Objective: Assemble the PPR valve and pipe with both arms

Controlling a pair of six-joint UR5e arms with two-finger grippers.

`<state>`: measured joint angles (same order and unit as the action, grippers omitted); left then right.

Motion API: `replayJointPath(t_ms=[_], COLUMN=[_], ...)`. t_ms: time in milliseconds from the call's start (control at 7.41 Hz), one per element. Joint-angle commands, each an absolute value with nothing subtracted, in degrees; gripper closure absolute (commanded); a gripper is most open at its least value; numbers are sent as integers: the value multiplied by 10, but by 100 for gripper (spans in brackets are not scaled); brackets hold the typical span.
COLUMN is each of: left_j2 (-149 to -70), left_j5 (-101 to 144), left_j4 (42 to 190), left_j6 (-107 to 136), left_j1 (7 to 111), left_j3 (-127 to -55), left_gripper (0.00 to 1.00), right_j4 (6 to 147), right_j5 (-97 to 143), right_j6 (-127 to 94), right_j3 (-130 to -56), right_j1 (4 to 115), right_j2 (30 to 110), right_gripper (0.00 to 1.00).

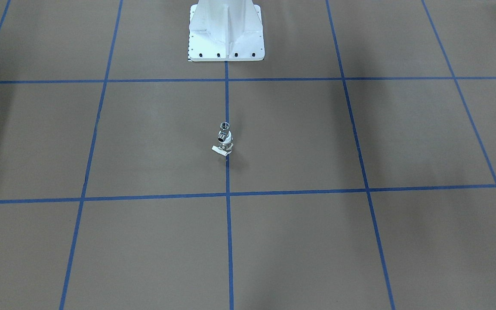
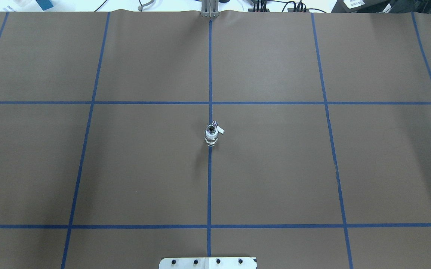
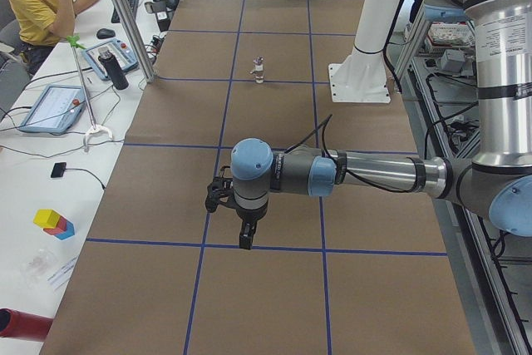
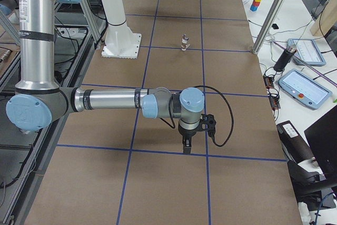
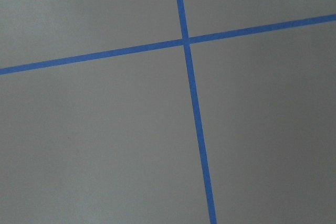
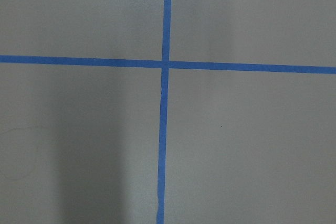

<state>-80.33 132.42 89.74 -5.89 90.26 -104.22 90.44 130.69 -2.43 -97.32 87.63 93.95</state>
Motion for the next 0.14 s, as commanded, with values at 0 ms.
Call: replayJointPath(t_ms=[0], left_j2=[-803], left_j5=[1325], left_j4=[897], left_j6=[-59], left_j1=[903], left_j3=[-1042], left_gripper=[0], right_j4=[904], right_j5=[1307], right_j6=[-24], right_j3=[-973], right_j1=[876], right_j2=[940], right_gripper=[0])
